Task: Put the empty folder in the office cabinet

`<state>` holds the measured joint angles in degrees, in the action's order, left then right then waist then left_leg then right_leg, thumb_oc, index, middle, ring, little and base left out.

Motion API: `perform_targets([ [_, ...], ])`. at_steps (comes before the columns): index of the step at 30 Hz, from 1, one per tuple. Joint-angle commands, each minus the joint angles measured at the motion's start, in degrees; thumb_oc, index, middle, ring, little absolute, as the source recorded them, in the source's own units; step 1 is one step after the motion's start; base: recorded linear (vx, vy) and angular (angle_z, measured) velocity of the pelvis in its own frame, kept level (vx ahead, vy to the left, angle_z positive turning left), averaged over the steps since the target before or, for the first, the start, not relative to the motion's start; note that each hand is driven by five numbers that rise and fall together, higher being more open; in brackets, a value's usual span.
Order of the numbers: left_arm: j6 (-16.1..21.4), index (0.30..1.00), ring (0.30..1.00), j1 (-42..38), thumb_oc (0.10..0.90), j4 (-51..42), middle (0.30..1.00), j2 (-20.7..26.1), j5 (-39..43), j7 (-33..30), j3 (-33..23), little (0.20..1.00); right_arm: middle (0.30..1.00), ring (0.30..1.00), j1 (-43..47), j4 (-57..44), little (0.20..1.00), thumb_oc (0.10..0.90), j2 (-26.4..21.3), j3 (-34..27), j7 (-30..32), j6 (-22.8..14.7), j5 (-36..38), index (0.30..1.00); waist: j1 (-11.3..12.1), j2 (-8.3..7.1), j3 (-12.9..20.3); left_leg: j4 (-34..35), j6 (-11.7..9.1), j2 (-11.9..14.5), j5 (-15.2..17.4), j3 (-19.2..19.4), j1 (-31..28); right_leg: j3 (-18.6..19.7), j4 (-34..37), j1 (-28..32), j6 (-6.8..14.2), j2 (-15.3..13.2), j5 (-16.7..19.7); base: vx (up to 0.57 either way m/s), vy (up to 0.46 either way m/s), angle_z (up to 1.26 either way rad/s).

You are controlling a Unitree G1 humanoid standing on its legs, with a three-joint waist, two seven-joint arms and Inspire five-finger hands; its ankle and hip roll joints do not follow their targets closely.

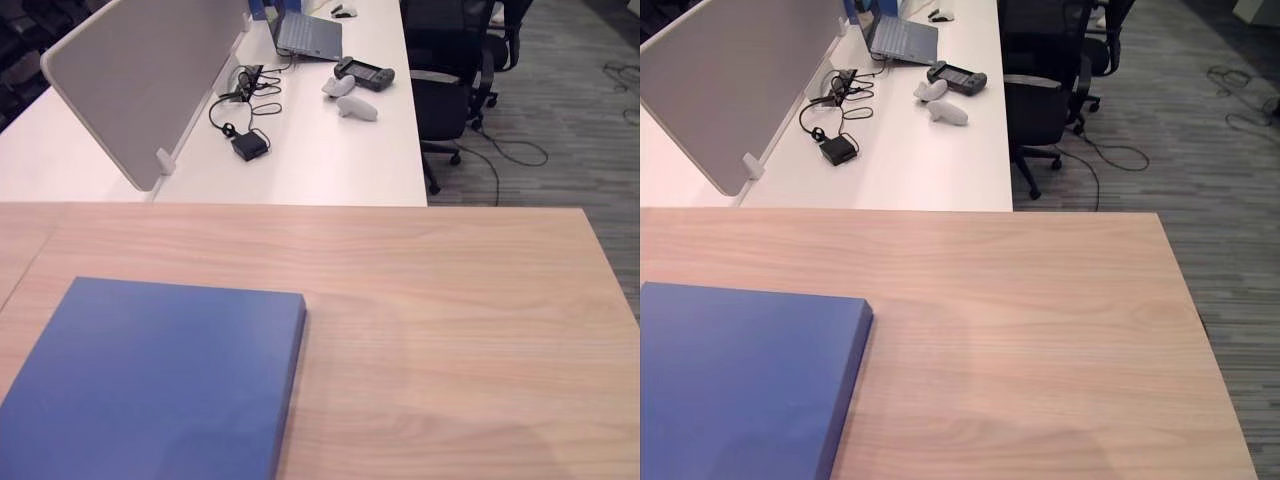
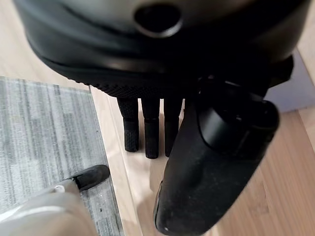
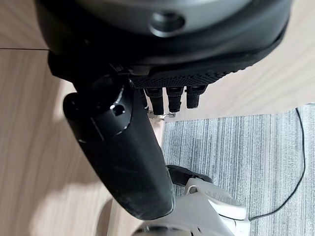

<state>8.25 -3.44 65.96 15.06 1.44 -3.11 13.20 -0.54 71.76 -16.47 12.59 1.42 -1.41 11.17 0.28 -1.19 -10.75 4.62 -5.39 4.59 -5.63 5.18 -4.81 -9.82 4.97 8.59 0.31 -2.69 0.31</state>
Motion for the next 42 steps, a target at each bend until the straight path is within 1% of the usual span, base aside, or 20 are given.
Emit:
perform_targets([
  [1, -0.38, 0.9, 0.9, -0.16, 0.8, 3.21, 0.9, 1.6, -2.0, -1.15, 0.92, 0.9, 0.9, 0.9, 2.08, -1.06, 0.9, 0.8, -1.38, -0.59, -0.14, -2.3, -1.29, 0.9, 1.97, 0.93, 1.61, -2.62, -0.88, 1.77, 8.51, 2.05, -2.83, 1.94, -0.78, -3.24, 8.42, -6.87, -1.3, 0.0, 0.067, -0.08],
  [8, -0.26, 0.9, 0.9, -0.44, 0.8, 2.86, 0.9, 2.34, -2.15, -1.09, 0.82, 0.9, 0.9, 0.9, 1.96, -0.69, 0.9, 0.8, -0.6, -1.14, -0.24, -2.0, -1.32, 0.9, 1.9, 0.4, 1.76, -0.86, 0.83, 0.0, 9.11, 2.05, -4.05, 3.09, -3.86, -4.53, 9.67, -8.31, -1.1, -0.01, 0.12, -0.08],
  [14, -0.17, 0.9, 0.9, -1.54, 0.8, 1.85, 0.9, 3.77, -1.39, -1.24, 0.66, 0.9, 0.9, 0.9, 3.3, -2.65, 0.9, 0.8, 0.75, -0.86, -0.08, -2.29, 0.19, 0.9, 2.21, -1.01, 0.71, -0.2, 2.05, -0.84, 9.29, 3.25, -3.52, 3.88, -5.92, -7.82, 11.48, -8.98, 0.94, -0.07, 0.081, -0.02],
  [16, -0.09, 0.9, 0.9, -1.93, 0.8, 1.69, 0.9, 3.97, -1.16, -1.33, 0.63, 0.9, 0.9, 0.9, 3.68, -3.15, 0.9, 0.8, 0.96, -0.98, -0.12, -2.4, 0.76, 0.9, 2.02, -1.03, 0.48, -0.07, 2.15, -0.89, 9.06, 3.37, -2.95, 5.28, -6.93, -9.2, 12.23, -8.93, 1.4, -0.11, 0.034, -0.16],
  [17, 0.03, 0.9, 0.9, -2.42, 0.8, 1.32, 0.9, 4.26, -0.97, -1.4, 0.9, 0.9, 0.9, 0.9, 4.25, -3.24, 0.9, 0.8, 0.97, -0.99, -0.12, -2.51, 1.34, 0.9, 1.59, -0.83, -0.11, -0.07, 2.41, -0.95, 8.56, 3.28, -2.18, 7.68, -9.01, -10.77, 12.91, -8.28, 1.68, -0.16, 0.063, -0.1],
  [19, 0.09, 0.9, 0.9, -3.11, 0.8, 0.41, 0.9, 4.76, -0.91, -1.28, 1.64, 0.9, 0.9, 0.9, 4.85, -3.65, 0.9, 0.8, 0.95, -0.97, -0.11, -2.5, 2.42, 0.9, 1.52, 0.03, -0.73, -0.44, 3.23, -1.01, 7.25, 3.47, 0.08, 10.48, -13.25, -11.34, 12.38, -6.04, -1.38, -0.27, 0.1, -0.06],
  [20, 0.01, 0.9, 0.9, -3.28, 0.8, 0.39, 0.9, 4.84, -1.0, -1.23, 1.74, 0.9, 0.9, 0.9, 4.96, -3.96, 0.9, 0.8, 1.01, -0.86, -0.04, -2.6, 2.45, 0.9, 1.88, 0.43, -0.54, -0.46, 3.58, -0.94, 6.75, 3.84, 1.0, 9.65, -14.63, -10.67, 11.56, -5.46, -2.98, -0.29, 0.083, -0.02],
  [21, -0.12, 0.9, 0.9, -3.03, 0.8, 0.79, 0.9, 4.85, -1.39, -1.02, 1.61, 0.9, 0.9, 0.9, 4.7, -3.89, 0.9, 0.8, 1.17, -0.75, -0.02, -2.94, 1.83, 0.9, 2.75, 0.63, 0.28, -0.42, 4.06, -1.17, 6.14, 4.8, 2.19, 6.85, -17.41, -8.56, 10.6, -5.21, -5.98, -0.23, 0.057, 0.03],
  [24, -0.46, 0.9, 0.9, -2.34, 0.8, 1.5, 0.9, 4.67, -1.33, -0.71, 0.72, 0.9, 0.9, 0.9, 4.22, -3.39, 0.9, 0.8, 1.57, -0.26, -0.14, -2.99, 1.1, 0.9, 4.5, 0.05, 2.11, -0.43, 4.33, -1.58, 4.77, 6.58, 4.0, 5.15, -17.64, -4.63, 10.23, -3.91, -7.78, -0.14, -0.006, 0.07],
  [25, -0.46, 0.9, 0.9, -2.3, 0.8, 1.49, 0.9, 4.71, -1.33, -0.71, 0.73, 0.9, 0.9, 0.9, 4.19, -3.39, 0.9, 0.8, 1.61, -0.26, -0.14, -2.99, 1.09, 0.9, 4.53, -0.07, 2.03, -0.45, 4.35, -1.71, 4.85, 6.61, 3.84, 5.18, -17.63, -4.46, 10.29, -4.04, -7.89, -0.12, -0.104, -0.34],
  [26, -0.54, 0.9, 0.9, -1.73, 0.8, 1.74, 0.9, 4.56, -0.96, -0.78, -0.01, 0.9, 0.9, 0.9, 4.12, -2.89, 0.9, 0.8, 1.65, 0.18, -0.12, -2.76, 0.39, 0.9, 6.19, -1.19, 3.1, -0.69, 4.12, -1.96, 4.1, 7.74, 5.23, 4.47, -13.94, -1.24, 9.96, -4.69, -8.1, -0.1, -0.139, -0.56],
  [27, -0.47, 0.9, 0.9, -1.62, 0.8, 1.87, 0.9, 4.34, -0.8, -0.76, -0.1, 0.9, 0.9, 0.9, 4.09, -2.59, 0.9, 0.8, 1.55, 0.29, -0.03, -2.74, 0.17, 0.9, 6.61, -1.47, 3.46, -0.77, 3.82, -1.93, 3.62, 8.1, 5.79, 4.58, -11.24, -0.01, 9.79, -5.11, -8.34, -0.1, -0.141, -0.47],
  [28, -0.47, 0.9, 0.9, -1.61, 0.8, 1.87, 0.9, 4.35, -0.8, -0.77, -0.1, 0.9, 0.9, 0.9, 4.08, -2.58, 0.9, 0.8, 1.56, 0.28, -0.03, -2.75, 0.17, 0.9, 6.6, -1.49, 3.45, -0.76, 3.81, -1.94, 3.61, 8.09, 5.75, 4.54, -11.01, 0.14, 9.78, -5.11, -8.24, -0.06, -0.17, -0.27],
  [30, -0.45, 0.9, 0.9, -1.26, 0.8, 2.55, 0.9, 3.7, -0.48, -0.82, -0.39, 0.9, 0.9, 0.9, 4.02, -2.11, 0.9, 0.8, 1.06, 0.9, -0.03, -2.63, -0.69, 0.9, 6.95, -1.22, 3.85, -0.8, 2.82, -0.9, 1.95, 8.23, 6.42, 5.7, -6.18, 1.88, 8.64, -4.93, -8.64, -0.07, -0.177, -0.27],
  [31, -0.45, 0.9, 0.9, -1.26, 0.8, 2.55, 0.9, 3.7, -0.48, -0.82, -0.39, 0.9, 0.9, 0.9, 4.02, -2.11, 0.9, 0.8, 1.06, 0.9, -0.03, -2.63, -0.69, 0.9, 6.95, -1.22, 3.85, -0.8, 2.82, -0.9, 1.95, 8.23, 6.42, 5.7, -6.18, 1.88, 8.64, -4.93, -8.64, -0.12, -0.205, -0.25],
  [32, -0.44, 0.9, 0.9, -1.21, 0.8, 2.85, 0.9, 3.24, -0.72, -0.83, -0.02, 0.9, 0.9, 0.9, 3.94, -2.75, 0.9, 0.8, 0.52, 1.36, -0.18, -2.76, -1.09, 0.9, 6.67, -0.87, 3.48, -0.91, 1.86, 0.0, 0.53, 7.71, 7.0, 5.96, -4.01, 2.83, 7.86, -4.3, -8.79, -0.13, -0.203, -0.03],
  [34, -0.46, 0.9, 0.9, -1.16, 0.8, 2.88, 0.9, 3.04, -0.8, -0.8, 0.15, 0.9, 0.9, 0.9, 3.91, -2.92, 0.9, 0.8, 0.29, 1.42, -0.2, -2.82, -1.16, 0.9, 6.55, -0.64, 3.26, -0.9, 1.46, 0.46, 0.04, 7.53, 7.1, 5.94, -3.14, 3.19, 7.6, -4.04, -8.78, -0.11, -0.17, 0.03],
  [37, -0.4, 0.9, 0.9, -0.93, 0.8, 2.71, 0.9, 1.94, -0.35, -0.86, 0.38, 0.9, 0.9, 0.9, 3.72, -2.86, 0.9, 0.8, -0.72, 1.32, -0.15, -3.08, -1.16, 0.9, 6.31, 0.51, 2.17, -1.17, -0.61, 2.51, -2.54, 6.95, 7.93, 5.29, -0.08, 4.81, 6.73, -2.94, -8.5, -0.15, -0.206, 0.03],
  [39, -0.33, 0.9, 0.9, -0.85, 0.8, 2.69, 0.9, 1.62, -0.09, -0.88, 0.36, 0.9, 0.9, 0.9, 3.7, -2.7, 0.9, 0.8, -0.9, 1.21, -0.16, -3.15, -0.98, 0.9, 6.29, 0.9, 1.8, -1.32, -1.04, 3.05, -3.08, 6.86, 7.99, 4.95, 0.03, 5.13, 6.54, -2.68, -8.83, -0.11, -0.127, -0.01],
  [42, -0.39, 0.9, 0.9, -0.19, 0.8, 2.8, 0.9, 0.29, 1.22, -0.82, 0.13, 0.9, 0.9, 0.9, 3.29, -1.48, 0.9, 0.8, -1.93, 1.09, -0.15, -3.07, -1.48, 0.9, 6.19, 2.35, 0.68, -2.31, -2.82, 4.87, -5.04, 5.82, 8.87, 4.0, 0.03, 5.61, 5.88, -2.09, -9.59, -0.16, -0.132, 0.07],
])
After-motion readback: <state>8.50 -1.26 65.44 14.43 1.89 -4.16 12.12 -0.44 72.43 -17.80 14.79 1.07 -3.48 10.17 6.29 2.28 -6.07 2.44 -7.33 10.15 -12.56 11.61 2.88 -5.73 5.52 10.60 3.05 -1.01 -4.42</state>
